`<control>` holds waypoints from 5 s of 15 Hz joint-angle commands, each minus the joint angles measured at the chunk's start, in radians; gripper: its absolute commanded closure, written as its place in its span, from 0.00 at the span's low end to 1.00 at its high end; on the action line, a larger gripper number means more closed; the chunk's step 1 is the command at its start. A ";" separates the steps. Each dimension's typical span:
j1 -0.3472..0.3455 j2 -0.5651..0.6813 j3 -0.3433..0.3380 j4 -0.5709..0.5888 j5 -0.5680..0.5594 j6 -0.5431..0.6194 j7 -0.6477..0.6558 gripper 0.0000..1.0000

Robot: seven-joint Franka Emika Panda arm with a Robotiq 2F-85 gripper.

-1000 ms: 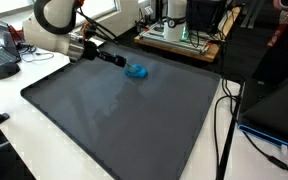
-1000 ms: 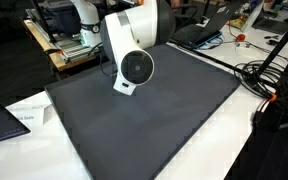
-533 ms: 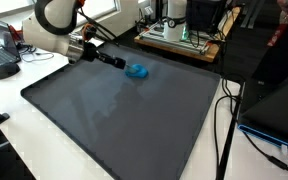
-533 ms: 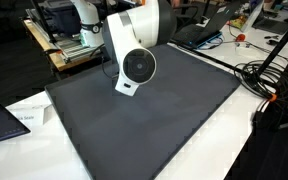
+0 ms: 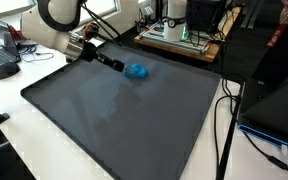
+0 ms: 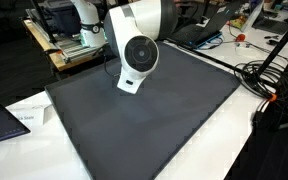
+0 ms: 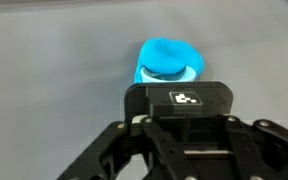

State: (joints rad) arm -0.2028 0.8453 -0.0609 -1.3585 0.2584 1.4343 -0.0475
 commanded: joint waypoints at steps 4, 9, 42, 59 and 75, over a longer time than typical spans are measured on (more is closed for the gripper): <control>0.021 -0.086 0.006 -0.144 0.004 0.231 -0.029 0.78; 0.018 -0.177 0.008 -0.234 0.018 0.271 -0.038 0.78; 0.073 -0.634 0.011 -0.731 0.033 0.768 0.018 0.78; 0.213 -0.635 -0.050 -0.722 -0.290 0.749 0.705 0.78; 0.247 -0.595 -0.036 -0.665 -0.408 0.665 0.985 0.78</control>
State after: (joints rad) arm 0.0315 0.2409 -0.1032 -2.0428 -0.1205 2.1242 0.9150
